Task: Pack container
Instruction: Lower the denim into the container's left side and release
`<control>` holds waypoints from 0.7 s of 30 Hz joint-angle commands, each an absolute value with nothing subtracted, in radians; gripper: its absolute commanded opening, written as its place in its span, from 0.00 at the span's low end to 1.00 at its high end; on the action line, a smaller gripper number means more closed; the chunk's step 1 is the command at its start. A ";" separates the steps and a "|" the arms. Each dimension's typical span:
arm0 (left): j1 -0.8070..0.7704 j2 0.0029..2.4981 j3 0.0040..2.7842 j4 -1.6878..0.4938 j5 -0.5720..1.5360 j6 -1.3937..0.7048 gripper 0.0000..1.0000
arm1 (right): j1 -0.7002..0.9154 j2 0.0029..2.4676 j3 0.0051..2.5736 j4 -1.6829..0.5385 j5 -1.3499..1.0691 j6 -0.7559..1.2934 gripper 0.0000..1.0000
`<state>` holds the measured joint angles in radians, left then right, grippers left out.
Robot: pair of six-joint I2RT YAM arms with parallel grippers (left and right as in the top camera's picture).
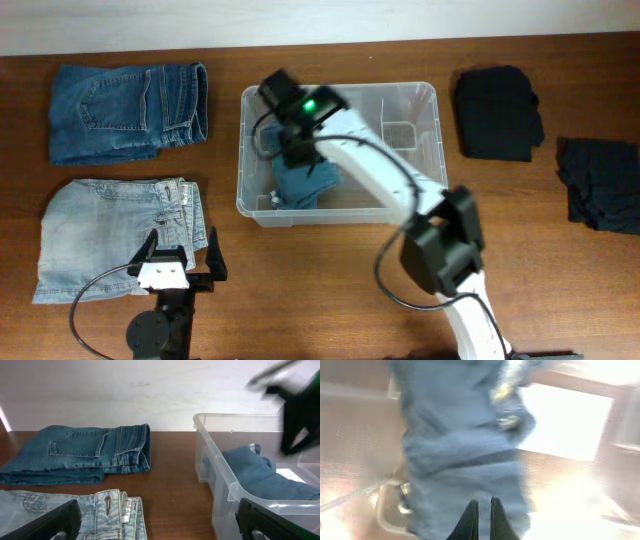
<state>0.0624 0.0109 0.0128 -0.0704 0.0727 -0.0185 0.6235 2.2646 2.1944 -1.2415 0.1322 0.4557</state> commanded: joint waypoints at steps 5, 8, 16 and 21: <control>0.068 0.006 0.009 -0.072 0.083 -0.006 0.99 | 0.493 2.247 2.101 -1.213 0.132 0.418 0.04; 0.068 0.006 0.009 -0.072 0.083 -0.006 0.99 | 0.490 2.247 1.987 -1.095 0.123 0.419 0.04; 0.068 0.006 0.009 -0.072 0.083 -0.006 0.99 | 0.493 2.247 1.789 -0.872 0.002 0.423 0.04; 0.068 0.006 0.009 -0.072 0.083 -0.006 0.99 | 0.503 2.247 1.774 -0.813 -0.100 0.424 0.04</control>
<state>0.0624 0.0109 0.0128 -0.0704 0.0723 -0.0185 0.4877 2.2471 1.7817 -0.8333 -0.0158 0.4213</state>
